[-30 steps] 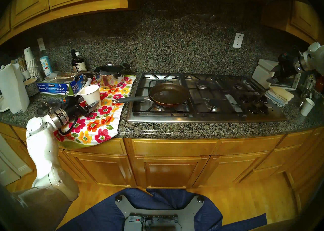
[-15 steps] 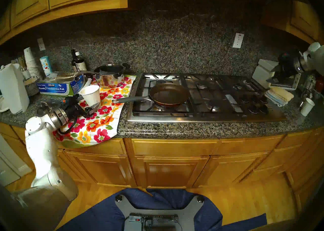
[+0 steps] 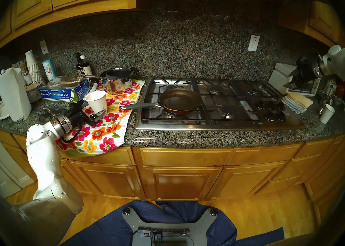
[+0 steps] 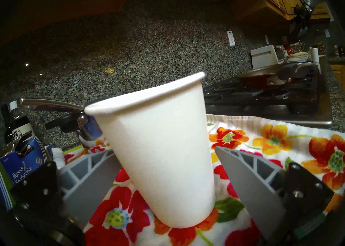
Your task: Pick up the water cup, pour water into the pot, turn on the stove
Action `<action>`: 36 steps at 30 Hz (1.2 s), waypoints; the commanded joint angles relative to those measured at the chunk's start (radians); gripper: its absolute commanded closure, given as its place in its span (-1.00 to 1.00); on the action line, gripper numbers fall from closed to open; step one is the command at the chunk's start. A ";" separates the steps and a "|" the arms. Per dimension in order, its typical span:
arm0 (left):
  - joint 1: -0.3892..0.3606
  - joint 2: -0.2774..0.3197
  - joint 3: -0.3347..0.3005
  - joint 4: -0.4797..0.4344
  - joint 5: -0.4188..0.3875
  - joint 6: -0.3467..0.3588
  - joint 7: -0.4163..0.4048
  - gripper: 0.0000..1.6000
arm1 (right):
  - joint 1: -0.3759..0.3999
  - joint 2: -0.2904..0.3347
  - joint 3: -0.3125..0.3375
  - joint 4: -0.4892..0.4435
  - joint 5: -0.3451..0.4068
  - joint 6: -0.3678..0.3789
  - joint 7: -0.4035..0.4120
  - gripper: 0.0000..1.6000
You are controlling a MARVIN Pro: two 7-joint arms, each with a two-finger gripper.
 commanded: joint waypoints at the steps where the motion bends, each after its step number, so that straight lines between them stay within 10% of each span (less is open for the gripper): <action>1: -0.025 0.011 -0.004 -0.024 -0.011 -0.005 0.001 -1.00 | 0.032 -0.003 -0.001 0.025 0.002 -0.001 -0.002 -1.00; 36: 0.116 -0.041 -0.096 -0.300 -0.049 0.138 -0.062 -1.00 | 0.032 -0.003 -0.001 0.025 0.002 -0.001 -0.002 -1.00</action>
